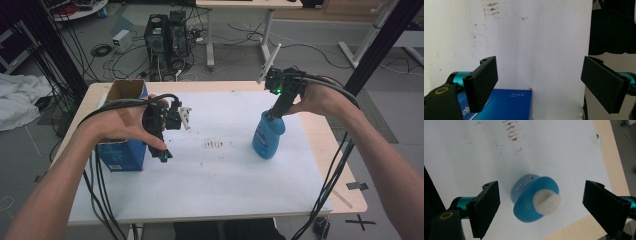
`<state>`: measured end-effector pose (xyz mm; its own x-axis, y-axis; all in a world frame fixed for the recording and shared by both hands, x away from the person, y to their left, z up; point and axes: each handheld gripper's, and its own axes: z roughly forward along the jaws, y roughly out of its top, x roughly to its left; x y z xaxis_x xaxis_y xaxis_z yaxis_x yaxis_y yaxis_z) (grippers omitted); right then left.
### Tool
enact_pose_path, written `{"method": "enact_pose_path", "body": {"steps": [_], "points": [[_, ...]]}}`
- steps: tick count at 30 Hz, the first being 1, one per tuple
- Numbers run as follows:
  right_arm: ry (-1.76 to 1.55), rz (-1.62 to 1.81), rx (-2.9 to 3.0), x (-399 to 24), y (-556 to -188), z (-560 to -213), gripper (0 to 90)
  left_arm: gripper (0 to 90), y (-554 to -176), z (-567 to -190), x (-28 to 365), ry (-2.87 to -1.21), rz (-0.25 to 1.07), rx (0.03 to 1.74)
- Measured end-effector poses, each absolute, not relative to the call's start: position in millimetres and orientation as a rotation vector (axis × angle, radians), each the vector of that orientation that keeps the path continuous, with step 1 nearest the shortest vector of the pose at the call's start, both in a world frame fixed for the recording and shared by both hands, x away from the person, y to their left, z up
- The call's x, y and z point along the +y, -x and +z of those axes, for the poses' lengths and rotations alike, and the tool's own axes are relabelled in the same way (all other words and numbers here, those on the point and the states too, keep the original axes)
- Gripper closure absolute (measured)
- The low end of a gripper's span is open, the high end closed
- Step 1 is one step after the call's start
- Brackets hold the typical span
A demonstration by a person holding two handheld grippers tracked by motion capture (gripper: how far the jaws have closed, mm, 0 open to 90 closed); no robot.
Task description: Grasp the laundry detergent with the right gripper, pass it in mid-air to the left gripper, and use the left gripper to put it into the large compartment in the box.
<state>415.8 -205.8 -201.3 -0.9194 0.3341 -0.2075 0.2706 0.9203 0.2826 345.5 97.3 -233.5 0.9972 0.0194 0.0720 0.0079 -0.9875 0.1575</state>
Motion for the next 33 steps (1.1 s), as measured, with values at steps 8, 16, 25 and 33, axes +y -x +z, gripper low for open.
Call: {"method": "enact_pose_path", "body": {"steps": [8,16,25,33], "points": [[-0.66,0.373,2.787,-227,-411,-202,13.5,14.3,-345,-233,95,-2.983,0.114,0.014],[-0.86,0.393,2.734,-244,-406,-210,13.5,14.3,-345,-235,93,-2.981,0.114,0.009],[-0.995,0.462,2.691,-254,-395,-213,13.5,14.3,-345,-235,90,-2.979,0.115,0.0],[-1.058,0.529,2.645,-253,-386,-213,13.5,14.3,-345,-237,88,-2.972,0.109,-0.002]]}}
